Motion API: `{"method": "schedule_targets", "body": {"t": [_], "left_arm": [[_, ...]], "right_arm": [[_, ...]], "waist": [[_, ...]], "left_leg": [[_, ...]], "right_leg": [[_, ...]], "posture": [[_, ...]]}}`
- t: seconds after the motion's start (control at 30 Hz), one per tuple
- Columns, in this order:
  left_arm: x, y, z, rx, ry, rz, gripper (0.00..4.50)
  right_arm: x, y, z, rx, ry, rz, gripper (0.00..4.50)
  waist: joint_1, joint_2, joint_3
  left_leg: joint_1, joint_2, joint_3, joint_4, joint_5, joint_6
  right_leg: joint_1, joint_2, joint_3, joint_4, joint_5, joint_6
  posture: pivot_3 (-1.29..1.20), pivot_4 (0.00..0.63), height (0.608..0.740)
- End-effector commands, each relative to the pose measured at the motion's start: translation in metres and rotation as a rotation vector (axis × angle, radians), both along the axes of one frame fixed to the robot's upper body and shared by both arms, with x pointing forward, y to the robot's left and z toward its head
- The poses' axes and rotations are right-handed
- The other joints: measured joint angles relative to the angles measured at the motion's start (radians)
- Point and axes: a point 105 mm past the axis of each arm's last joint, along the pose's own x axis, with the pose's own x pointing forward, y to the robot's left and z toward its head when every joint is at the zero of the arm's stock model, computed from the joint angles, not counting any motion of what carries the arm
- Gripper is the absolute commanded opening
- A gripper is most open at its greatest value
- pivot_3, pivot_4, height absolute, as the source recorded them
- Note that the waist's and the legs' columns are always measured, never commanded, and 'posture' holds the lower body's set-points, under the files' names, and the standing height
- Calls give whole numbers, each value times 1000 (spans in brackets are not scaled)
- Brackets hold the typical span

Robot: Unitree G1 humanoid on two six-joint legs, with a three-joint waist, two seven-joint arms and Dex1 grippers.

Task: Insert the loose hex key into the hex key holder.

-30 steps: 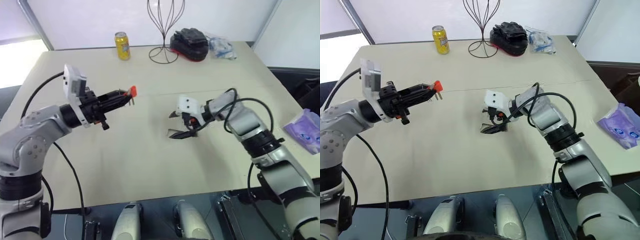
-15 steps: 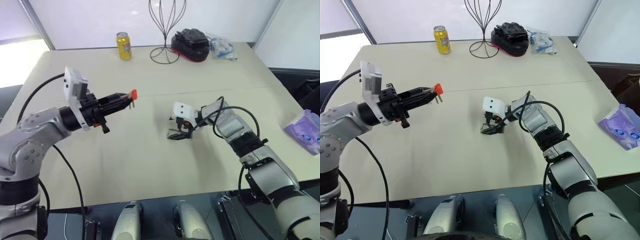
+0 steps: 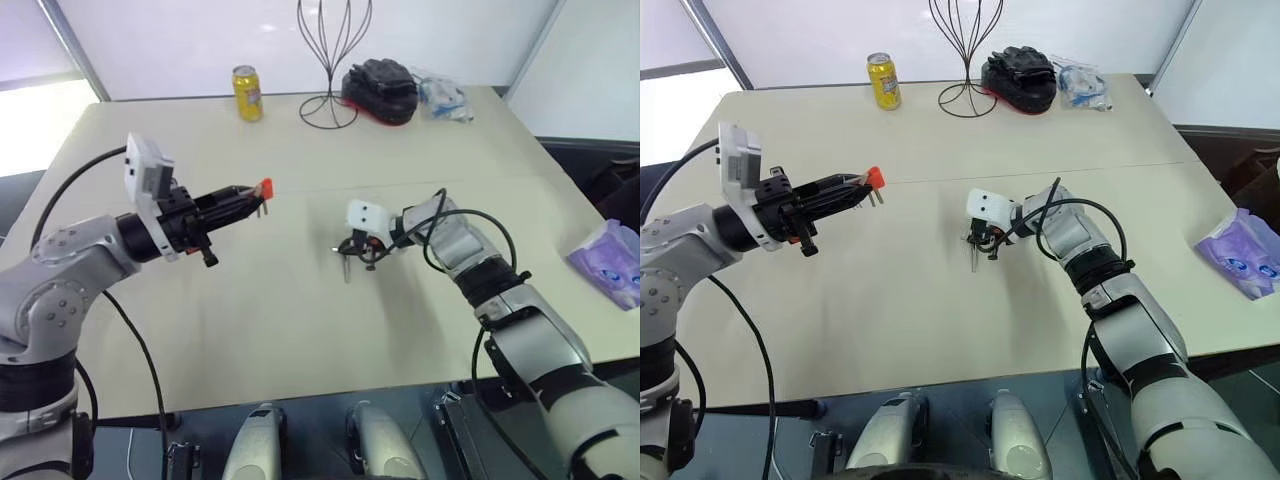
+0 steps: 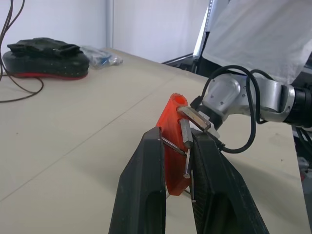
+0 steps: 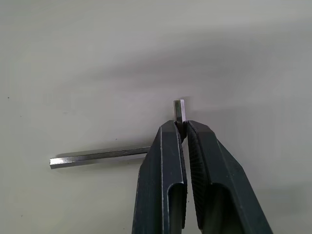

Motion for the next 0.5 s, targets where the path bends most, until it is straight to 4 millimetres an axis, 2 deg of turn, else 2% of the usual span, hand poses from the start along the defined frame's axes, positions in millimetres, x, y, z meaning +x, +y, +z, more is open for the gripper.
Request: {"method": "schedule_targets", "body": {"t": [0.03,0.07,0.17,0.27,0.4,0.5], "left_arm": [[-1,3,11,2,-55,9,288],[0,3,12,2,-55,8,288],[4,0,11,-12,-49,2,288],[7,0,11,-34,-33,-4,288],[11,-1,12,-51,-17,-22,288],[17,-3,12,-62,3,-36,288]], "right_arm": [[3,-6,-3,8,-20,-49,16],[5,-5,0,25,-40,-58,16],[23,5,57,203,-393,-88,16],[25,7,111,287,-752,-94,16],[6,13,175,397,-1126,-53,16],[-13,20,202,420,-1323,28,16]], "waist": [[1,0,0],[1,0,0],[0,0,0],[0,1,1],[-2,1,1],[-1,1,1]], "left_leg": [[0,0,0,0,0,0],[0,0,0,0,0,0],[0,0,0,0,0,0],[-3,0,1,0,0,0],[-7,0,1,-1,0,0],[-8,0,0,-1,0,0]], "right_leg": [[0,0,0,0,0,0],[0,0,0,0,0,0],[0,0,0,0,0,0],[-4,0,1,0,0,0],[-8,0,1,0,0,0],[-10,0,1,0,0,0]], "posture": [[0,150,740],[0,150,740],[0,150,740],[0,150,740],[0,150,740],[0,150,740]]}}
